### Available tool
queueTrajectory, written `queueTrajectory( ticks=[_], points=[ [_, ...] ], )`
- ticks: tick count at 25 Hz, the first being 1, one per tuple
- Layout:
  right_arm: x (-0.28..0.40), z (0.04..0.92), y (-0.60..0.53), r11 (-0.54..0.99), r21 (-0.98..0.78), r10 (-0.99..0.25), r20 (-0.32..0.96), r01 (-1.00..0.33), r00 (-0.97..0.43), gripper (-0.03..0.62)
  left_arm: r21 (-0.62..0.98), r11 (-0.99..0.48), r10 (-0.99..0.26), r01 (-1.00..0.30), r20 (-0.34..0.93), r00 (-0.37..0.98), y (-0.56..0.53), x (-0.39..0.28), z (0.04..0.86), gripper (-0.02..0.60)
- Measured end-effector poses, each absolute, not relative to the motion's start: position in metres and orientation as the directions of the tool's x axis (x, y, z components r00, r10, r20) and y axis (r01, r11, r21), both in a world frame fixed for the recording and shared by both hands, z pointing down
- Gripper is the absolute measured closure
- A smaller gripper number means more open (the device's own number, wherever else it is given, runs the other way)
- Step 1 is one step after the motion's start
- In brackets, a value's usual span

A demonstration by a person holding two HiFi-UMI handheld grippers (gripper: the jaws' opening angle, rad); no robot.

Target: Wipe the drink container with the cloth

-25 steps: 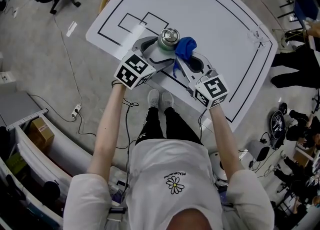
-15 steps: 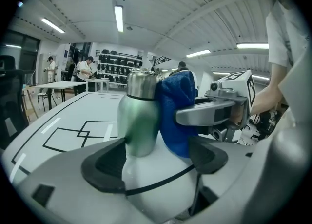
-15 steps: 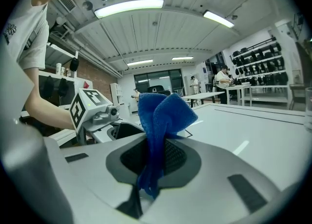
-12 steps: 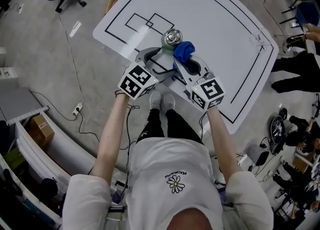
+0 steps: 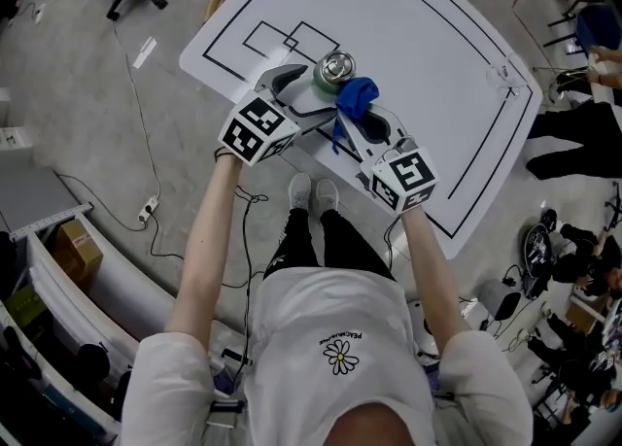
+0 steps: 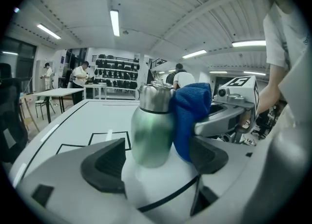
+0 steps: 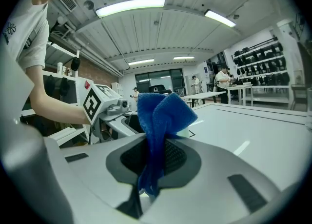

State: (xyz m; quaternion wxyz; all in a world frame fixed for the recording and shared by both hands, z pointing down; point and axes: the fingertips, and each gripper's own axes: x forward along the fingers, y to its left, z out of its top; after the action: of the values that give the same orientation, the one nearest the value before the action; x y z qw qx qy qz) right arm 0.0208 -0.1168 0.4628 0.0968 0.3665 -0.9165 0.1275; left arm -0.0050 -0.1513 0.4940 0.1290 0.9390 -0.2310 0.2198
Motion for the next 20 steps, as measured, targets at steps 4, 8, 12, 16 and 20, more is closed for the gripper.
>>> queueTrajectory(
  ticks=[4,8,12,16,20],
  points=[
    [0.025,0.465,-0.120,0.692,-0.160,-0.653,0.280,-0.704,-0.704,0.551,0.144,-0.882,-0.333,-0.448,0.481,0.811,-0.158,0.005,0.499,0.190],
    [0.027,0.465,-0.121,0.700,-0.153,-0.646,0.282,-0.698,-0.709,0.553,0.149,-0.887,-0.319,-0.438,0.489,0.812,-0.153,0.008,0.503,0.190],
    [0.029,0.466,-0.123,0.690,-0.149,-0.656,0.283,-0.708,-0.699,0.551,0.171,-0.874,-0.328,-0.454,0.482,0.813,-0.149,0.008,0.503,0.190],
    [0.032,0.468,-0.122,0.669,-0.156,-0.672,0.291,-0.727,-0.681,0.551,0.179,-0.866,-0.327,-0.467,0.504,0.800,-0.135,0.004,0.504,0.190],
    [0.028,0.465,-0.119,0.678,-0.151,-0.663,0.297,-0.719,-0.688,0.553,0.202,-0.856,-0.327,-0.476,0.501,0.801,-0.120,0.000,0.502,0.190]
  ],
)
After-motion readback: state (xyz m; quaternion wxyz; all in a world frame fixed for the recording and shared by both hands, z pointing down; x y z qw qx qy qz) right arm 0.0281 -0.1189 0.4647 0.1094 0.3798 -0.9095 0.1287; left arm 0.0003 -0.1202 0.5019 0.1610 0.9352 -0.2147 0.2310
